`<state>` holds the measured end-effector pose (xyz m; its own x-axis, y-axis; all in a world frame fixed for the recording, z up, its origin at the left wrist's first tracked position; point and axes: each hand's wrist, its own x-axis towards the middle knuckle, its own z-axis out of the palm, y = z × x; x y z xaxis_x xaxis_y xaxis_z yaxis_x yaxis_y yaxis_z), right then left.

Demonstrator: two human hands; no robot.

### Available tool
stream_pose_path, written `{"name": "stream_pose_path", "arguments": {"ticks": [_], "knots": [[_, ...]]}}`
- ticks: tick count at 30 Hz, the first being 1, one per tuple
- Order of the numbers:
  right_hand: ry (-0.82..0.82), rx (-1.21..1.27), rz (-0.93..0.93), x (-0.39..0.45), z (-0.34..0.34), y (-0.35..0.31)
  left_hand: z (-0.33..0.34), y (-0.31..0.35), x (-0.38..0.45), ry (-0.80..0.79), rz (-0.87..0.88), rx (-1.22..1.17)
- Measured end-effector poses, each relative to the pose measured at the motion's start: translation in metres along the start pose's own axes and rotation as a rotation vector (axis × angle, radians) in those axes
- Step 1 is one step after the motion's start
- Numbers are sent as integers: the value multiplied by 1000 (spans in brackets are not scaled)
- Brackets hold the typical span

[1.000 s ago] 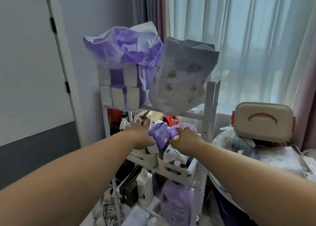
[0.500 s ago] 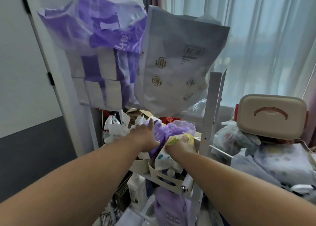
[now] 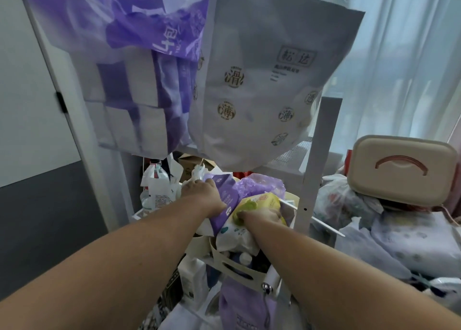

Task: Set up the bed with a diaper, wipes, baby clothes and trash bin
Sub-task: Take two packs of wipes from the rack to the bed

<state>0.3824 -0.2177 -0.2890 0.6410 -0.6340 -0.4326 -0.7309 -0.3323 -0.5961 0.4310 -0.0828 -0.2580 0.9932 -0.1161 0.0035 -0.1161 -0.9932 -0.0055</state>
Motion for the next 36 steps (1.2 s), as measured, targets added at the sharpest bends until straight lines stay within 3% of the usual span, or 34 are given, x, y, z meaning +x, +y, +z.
{"name": "stream_pose_path", "arguments": {"ticks": [8, 11, 23, 31, 36], "knots": [[28, 116, 40, -4, 3, -8, 1, 1, -6, -44, -76, -233], [103, 129, -6, -11, 8, -8, 0, 0, -13, -42, -65, -205], [153, 64, -72, -30, -4, -3, -9, -22, -49, 177, 26, -266], [118, 64, -186, -70, -24, -4, -34, -40, -79, 206, -25, -395], [156, -76, -408, -113, -25, 14, -48, -52, -114, 201, -67, -350]]}}
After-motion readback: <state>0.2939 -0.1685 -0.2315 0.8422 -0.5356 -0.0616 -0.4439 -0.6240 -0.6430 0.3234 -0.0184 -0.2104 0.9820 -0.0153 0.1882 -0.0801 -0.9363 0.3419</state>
